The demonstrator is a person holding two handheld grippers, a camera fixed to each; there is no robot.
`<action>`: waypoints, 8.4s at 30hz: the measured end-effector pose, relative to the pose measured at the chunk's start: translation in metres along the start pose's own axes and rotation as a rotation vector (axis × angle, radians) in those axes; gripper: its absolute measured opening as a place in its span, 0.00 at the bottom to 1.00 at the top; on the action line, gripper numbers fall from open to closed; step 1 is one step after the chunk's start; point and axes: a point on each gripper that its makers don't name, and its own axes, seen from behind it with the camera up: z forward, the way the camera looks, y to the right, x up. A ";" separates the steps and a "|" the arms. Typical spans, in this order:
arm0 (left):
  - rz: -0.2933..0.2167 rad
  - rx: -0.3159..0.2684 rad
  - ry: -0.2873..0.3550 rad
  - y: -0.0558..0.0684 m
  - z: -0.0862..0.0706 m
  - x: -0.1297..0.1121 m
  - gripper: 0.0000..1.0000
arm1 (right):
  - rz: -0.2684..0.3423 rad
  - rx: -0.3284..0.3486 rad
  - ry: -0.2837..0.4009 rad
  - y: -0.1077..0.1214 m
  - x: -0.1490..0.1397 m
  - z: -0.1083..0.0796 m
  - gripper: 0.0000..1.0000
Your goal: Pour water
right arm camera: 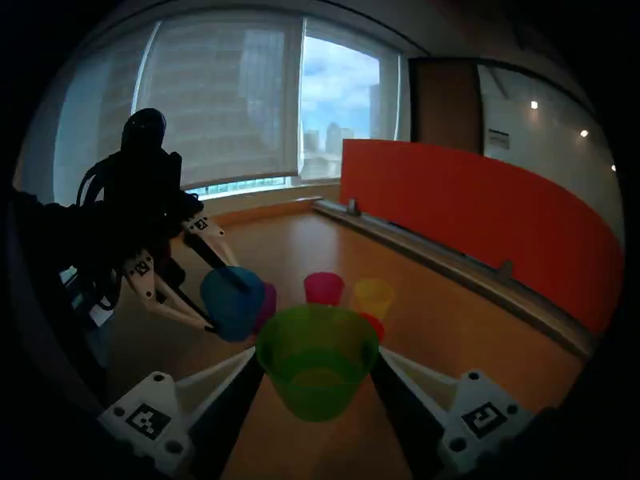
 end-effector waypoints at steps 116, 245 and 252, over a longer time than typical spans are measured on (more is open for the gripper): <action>0.017 -0.075 -0.224 0.025 0.038 -0.108 0.82 | 0.030 0.030 -0.251 -0.001 -0.123 0.048 0.91; -0.358 0.906 0.509 -0.125 -0.184 -0.054 0.96 | 0.237 -0.899 0.370 0.075 -0.033 -0.142 0.99; -0.357 0.908 0.533 -0.128 -0.175 -0.055 0.96 | 0.260 -0.908 0.386 0.079 -0.029 -0.145 0.99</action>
